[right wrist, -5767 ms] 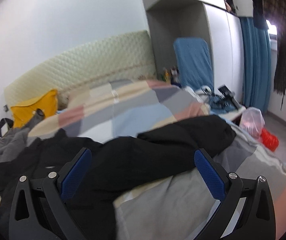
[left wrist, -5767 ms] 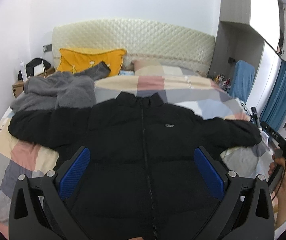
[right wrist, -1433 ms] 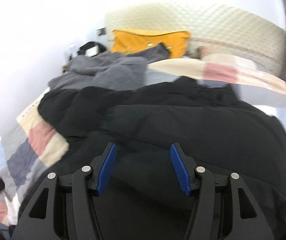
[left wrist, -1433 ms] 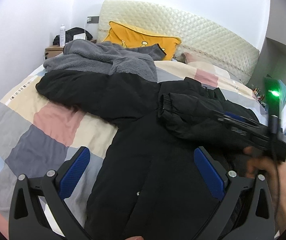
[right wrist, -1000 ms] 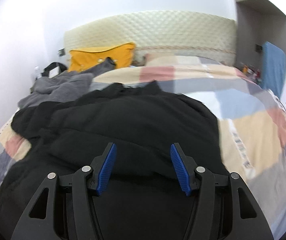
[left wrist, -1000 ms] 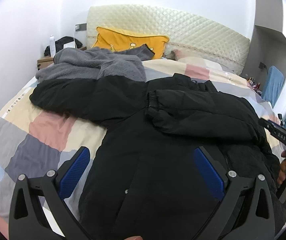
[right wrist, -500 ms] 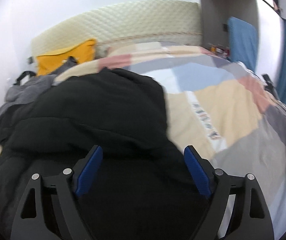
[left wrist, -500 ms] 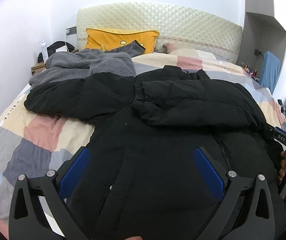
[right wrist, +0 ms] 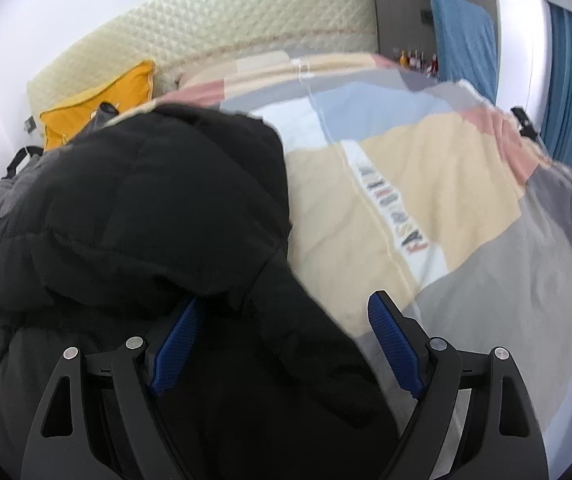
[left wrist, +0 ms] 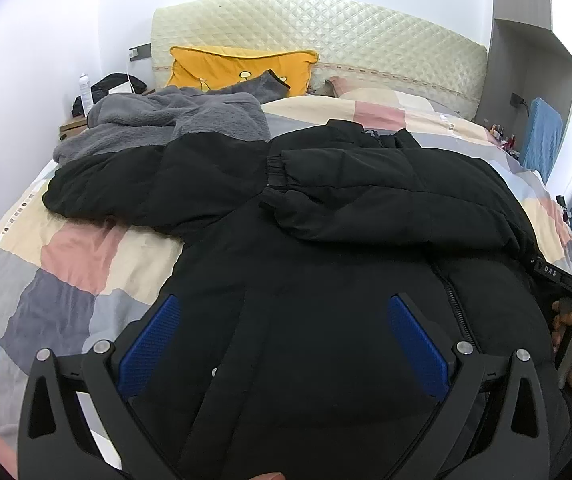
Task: Fold large clothes
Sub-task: 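Withdraw the open right gripper from the folded sleeve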
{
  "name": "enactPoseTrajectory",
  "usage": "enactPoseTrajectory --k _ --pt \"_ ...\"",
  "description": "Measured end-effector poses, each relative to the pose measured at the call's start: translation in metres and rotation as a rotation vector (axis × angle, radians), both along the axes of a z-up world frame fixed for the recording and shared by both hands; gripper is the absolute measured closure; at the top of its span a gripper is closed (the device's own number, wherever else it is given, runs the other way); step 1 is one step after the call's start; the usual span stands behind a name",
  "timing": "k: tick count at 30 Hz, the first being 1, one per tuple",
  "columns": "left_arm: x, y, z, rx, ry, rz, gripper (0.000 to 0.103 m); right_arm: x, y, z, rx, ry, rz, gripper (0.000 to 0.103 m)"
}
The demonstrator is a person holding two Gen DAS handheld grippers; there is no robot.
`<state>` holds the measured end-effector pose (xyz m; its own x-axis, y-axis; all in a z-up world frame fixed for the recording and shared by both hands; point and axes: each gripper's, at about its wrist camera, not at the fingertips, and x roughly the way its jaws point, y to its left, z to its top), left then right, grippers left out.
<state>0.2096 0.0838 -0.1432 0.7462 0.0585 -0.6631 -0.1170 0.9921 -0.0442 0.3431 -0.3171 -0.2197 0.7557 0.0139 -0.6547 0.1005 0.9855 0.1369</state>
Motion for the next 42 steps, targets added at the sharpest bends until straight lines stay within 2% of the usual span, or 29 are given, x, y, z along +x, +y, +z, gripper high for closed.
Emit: enactPoseTrajectory --k 8,14,19,26,33,37,42 --pt "-0.004 -0.001 0.006 -0.023 -0.028 -0.003 0.000 0.000 -0.014 0.006 0.009 -0.039 -0.049 0.020" --pt "-0.009 -0.004 0.017 -0.012 -0.055 -0.018 0.000 -0.011 -0.003 0.014 -0.005 -0.041 -0.032 0.020" --pt "-0.018 -0.010 0.028 -0.004 -0.093 -0.030 0.000 -0.039 0.013 0.045 0.034 -0.092 0.030 0.020" --pt "-0.033 -0.017 0.035 0.020 -0.109 -0.047 0.000 -0.091 0.049 0.096 -0.010 -0.196 0.138 0.020" --pt "-0.049 -0.014 0.038 -0.005 -0.114 -0.037 0.000 -0.141 0.072 0.116 -0.001 -0.245 0.234 0.019" --pt "-0.056 -0.016 0.040 -0.004 -0.126 -0.043 0.000 -0.165 0.066 0.127 0.040 -0.261 0.247 0.019" --pt "-0.063 -0.025 0.040 0.010 -0.129 -0.074 0.000 -0.200 0.062 0.137 0.006 -0.304 0.254 0.019"
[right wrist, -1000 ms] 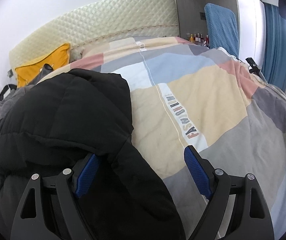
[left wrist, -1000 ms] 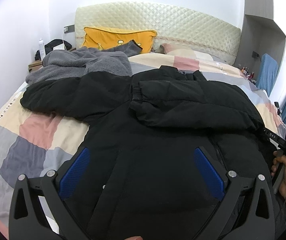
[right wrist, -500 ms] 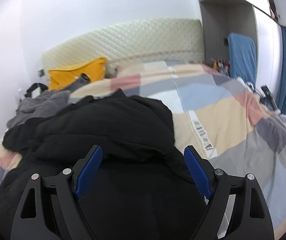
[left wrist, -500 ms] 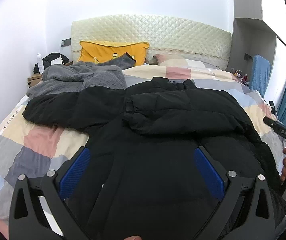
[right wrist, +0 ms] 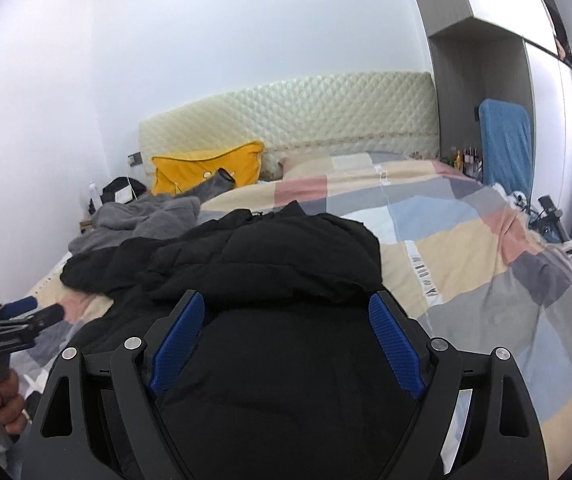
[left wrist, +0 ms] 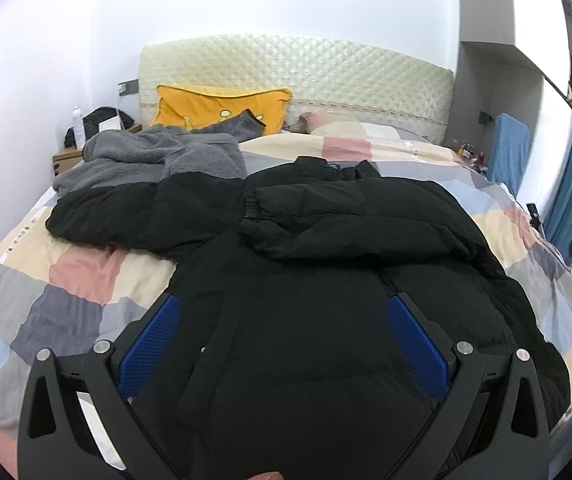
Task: Fold large clothes
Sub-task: 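Withdraw the open right gripper from the folded sleeve, then reach the left gripper to the other sleeve cuff and grasp it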
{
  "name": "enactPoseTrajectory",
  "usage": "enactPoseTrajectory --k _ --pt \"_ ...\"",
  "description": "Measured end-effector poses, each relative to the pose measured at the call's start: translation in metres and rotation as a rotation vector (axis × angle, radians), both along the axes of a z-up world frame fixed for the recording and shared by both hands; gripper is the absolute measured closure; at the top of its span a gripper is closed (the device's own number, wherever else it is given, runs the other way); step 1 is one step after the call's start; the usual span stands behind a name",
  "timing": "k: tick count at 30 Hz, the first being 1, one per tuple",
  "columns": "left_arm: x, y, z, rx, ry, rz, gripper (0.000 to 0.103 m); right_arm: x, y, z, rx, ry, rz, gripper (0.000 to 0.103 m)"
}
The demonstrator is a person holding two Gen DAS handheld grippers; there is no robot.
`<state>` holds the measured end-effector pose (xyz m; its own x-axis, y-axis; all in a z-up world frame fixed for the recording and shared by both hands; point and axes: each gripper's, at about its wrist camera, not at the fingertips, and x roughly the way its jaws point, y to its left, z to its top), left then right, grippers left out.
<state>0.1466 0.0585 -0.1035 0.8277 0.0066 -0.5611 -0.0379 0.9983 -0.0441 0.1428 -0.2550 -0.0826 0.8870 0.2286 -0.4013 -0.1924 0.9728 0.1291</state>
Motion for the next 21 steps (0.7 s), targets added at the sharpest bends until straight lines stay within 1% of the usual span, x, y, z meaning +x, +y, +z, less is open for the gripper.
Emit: enactPoseTrajectory --k 2,5,7,9,11,13,16,19,21 --pt "-0.003 -0.003 0.000 0.020 0.002 0.010 0.000 -0.016 0.004 0.001 -0.043 -0.014 0.000 0.019" --pt "-0.008 -0.001 0.000 0.012 -0.006 0.006 0.000 -0.035 0.007 0.001 -0.074 -0.035 0.011 0.017" --pt "-0.010 0.003 0.000 -0.009 -0.006 0.004 0.000 -0.044 0.007 -0.002 -0.071 -0.042 0.015 0.017" --pt "-0.012 0.006 -0.001 -0.026 -0.002 0.005 0.000 -0.049 0.006 -0.004 -0.044 -0.047 0.020 0.015" --pt "-0.013 0.008 -0.001 -0.035 0.003 0.002 0.000 -0.047 0.006 -0.006 -0.027 -0.050 0.029 0.015" --pt "-0.012 0.007 0.000 -0.030 0.007 -0.003 0.000 -0.044 0.007 -0.007 -0.042 -0.056 0.017 0.014" --pt "-0.011 0.005 0.002 -0.045 0.014 -0.030 0.000 -0.043 0.004 -0.010 -0.054 -0.064 -0.014 0.009" --pt "-0.007 0.004 0.004 -0.059 0.025 -0.049 0.000 -0.042 0.002 -0.013 -0.054 -0.061 -0.027 0.007" --pt "-0.006 0.004 0.008 -0.051 0.020 -0.041 0.000 -0.042 0.001 -0.014 -0.048 -0.053 -0.025 0.006"
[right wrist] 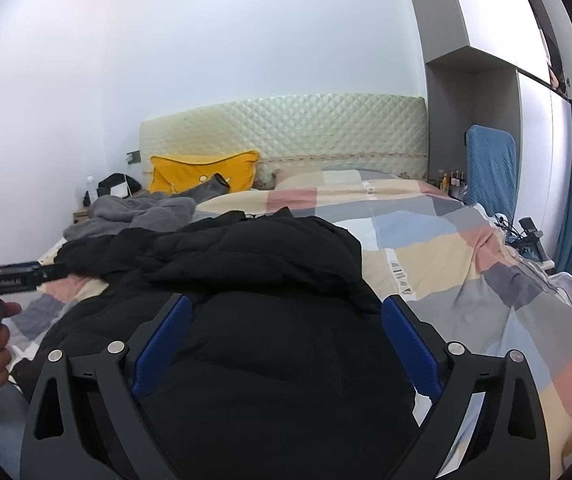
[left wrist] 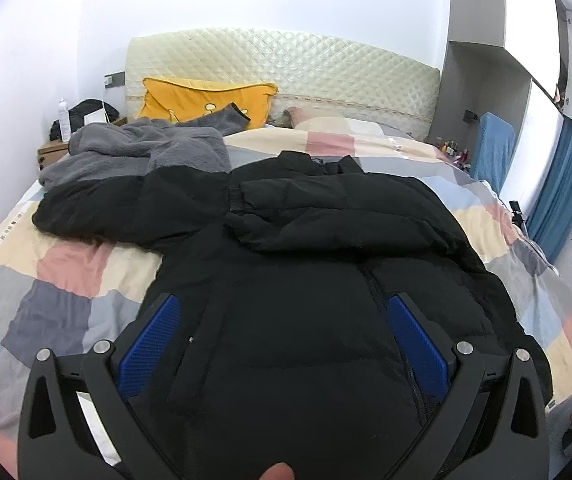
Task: Fold large clothes
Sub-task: 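Reach the left gripper to the other sleeve cuff and grasp it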
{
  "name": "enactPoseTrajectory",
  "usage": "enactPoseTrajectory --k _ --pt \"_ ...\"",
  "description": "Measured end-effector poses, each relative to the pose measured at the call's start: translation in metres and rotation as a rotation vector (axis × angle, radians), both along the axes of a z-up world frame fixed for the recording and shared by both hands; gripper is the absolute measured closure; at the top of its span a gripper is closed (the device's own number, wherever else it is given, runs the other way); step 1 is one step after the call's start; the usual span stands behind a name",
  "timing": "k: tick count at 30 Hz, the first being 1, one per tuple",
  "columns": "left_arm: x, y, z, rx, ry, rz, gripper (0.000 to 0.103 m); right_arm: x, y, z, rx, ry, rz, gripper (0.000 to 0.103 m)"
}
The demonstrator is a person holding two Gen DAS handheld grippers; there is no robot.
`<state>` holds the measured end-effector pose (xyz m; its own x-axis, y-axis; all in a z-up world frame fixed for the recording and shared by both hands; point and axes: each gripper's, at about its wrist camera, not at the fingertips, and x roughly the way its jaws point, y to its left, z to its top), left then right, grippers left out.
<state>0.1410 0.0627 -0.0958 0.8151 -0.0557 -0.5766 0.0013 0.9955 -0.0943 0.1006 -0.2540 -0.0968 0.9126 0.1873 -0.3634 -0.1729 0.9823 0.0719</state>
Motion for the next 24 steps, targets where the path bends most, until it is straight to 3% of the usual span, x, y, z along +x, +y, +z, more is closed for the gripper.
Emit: enactPoseTrajectory --k 6,11,18,24 --pt "0.013 0.017 0.016 0.016 0.005 0.058 0.000 -0.005 -0.001 0.002 -0.004 -0.034 -0.018 0.000" --pt "0.032 0.046 0.023 0.015 0.066 0.090 0.000 -0.005 -0.011 0.001 0.024 -0.035 -0.050 0.000" --pt "0.073 0.130 0.024 -0.066 0.170 0.206 0.000 0.002 -0.028 -0.005 0.106 -0.004 -0.069 0.000" --pt "0.110 0.204 0.023 -0.040 0.207 0.308 0.000 0.004 -0.028 -0.009 0.111 0.008 -0.072 0.000"
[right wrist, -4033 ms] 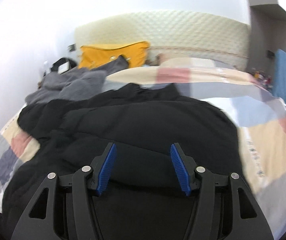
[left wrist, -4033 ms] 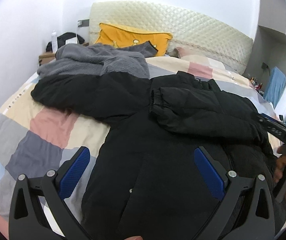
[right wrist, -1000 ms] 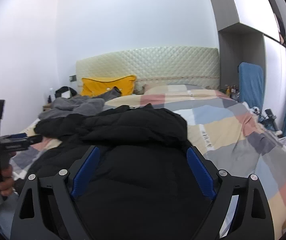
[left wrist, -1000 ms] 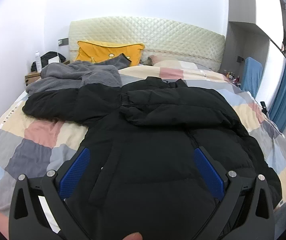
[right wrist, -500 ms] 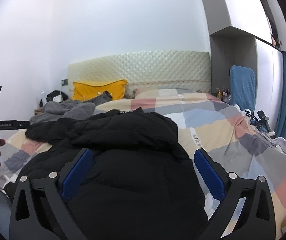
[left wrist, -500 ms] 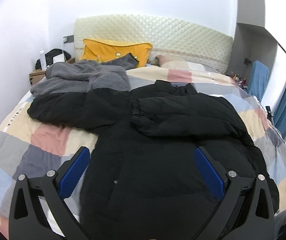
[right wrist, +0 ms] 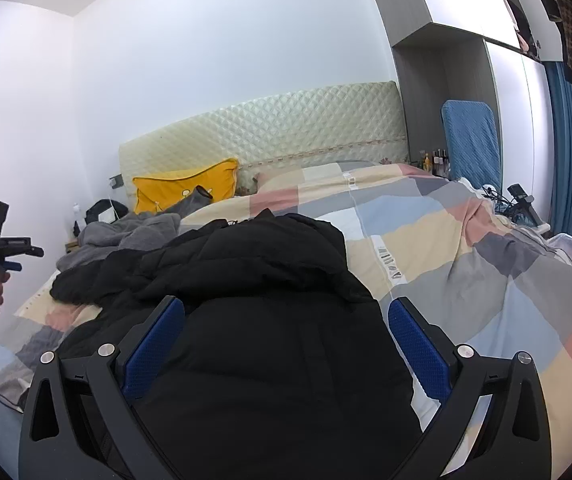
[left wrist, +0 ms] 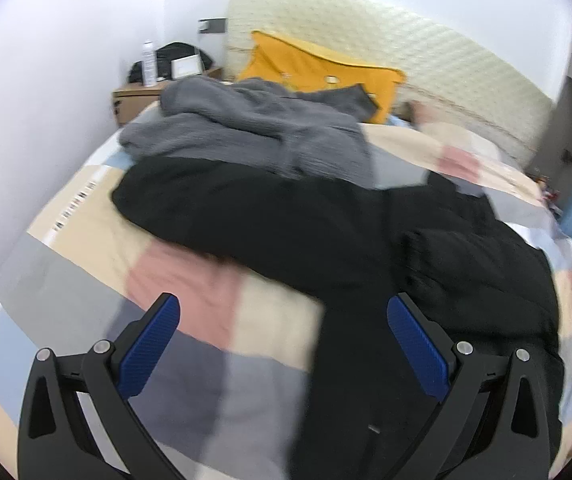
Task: Fold large clothes
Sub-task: 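Reach the left gripper to the other sleeve cuff and grasp it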
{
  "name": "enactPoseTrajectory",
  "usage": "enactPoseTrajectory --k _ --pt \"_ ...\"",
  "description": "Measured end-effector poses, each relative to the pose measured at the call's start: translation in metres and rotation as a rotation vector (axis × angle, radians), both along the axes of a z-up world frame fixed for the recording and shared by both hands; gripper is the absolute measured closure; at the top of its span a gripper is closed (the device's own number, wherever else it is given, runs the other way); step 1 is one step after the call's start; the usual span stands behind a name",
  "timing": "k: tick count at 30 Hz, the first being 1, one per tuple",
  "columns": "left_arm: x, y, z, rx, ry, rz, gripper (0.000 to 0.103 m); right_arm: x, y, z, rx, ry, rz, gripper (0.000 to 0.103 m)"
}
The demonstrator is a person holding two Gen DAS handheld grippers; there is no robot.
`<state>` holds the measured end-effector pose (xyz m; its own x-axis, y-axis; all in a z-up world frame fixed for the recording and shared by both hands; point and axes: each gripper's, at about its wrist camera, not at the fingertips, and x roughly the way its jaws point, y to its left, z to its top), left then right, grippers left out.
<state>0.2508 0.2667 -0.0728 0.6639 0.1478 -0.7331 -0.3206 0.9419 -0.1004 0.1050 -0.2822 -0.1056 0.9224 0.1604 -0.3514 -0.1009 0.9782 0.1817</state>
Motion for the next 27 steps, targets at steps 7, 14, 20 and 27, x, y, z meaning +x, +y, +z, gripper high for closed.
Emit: enactPoseTrajectory --k 7,14,20,27 --pt "0.027 0.088 -0.014 -0.018 -0.019 0.099 0.000 0.005 0.014 -0.002 -0.041 0.014 0.013 0.000" --pt "0.052 0.175 -0.044 -0.231 -0.058 0.193 0.000 0.017 0.033 -0.003 -0.069 0.066 -0.008 0.000" --pt "0.075 0.244 -0.105 -0.358 -0.036 0.277 0.001 0.035 0.061 -0.010 -0.093 0.115 0.014 0.000" --pt "0.109 0.274 -0.173 -0.376 0.002 0.270 0.001 0.062 0.080 -0.019 -0.071 0.193 -0.051 0.000"
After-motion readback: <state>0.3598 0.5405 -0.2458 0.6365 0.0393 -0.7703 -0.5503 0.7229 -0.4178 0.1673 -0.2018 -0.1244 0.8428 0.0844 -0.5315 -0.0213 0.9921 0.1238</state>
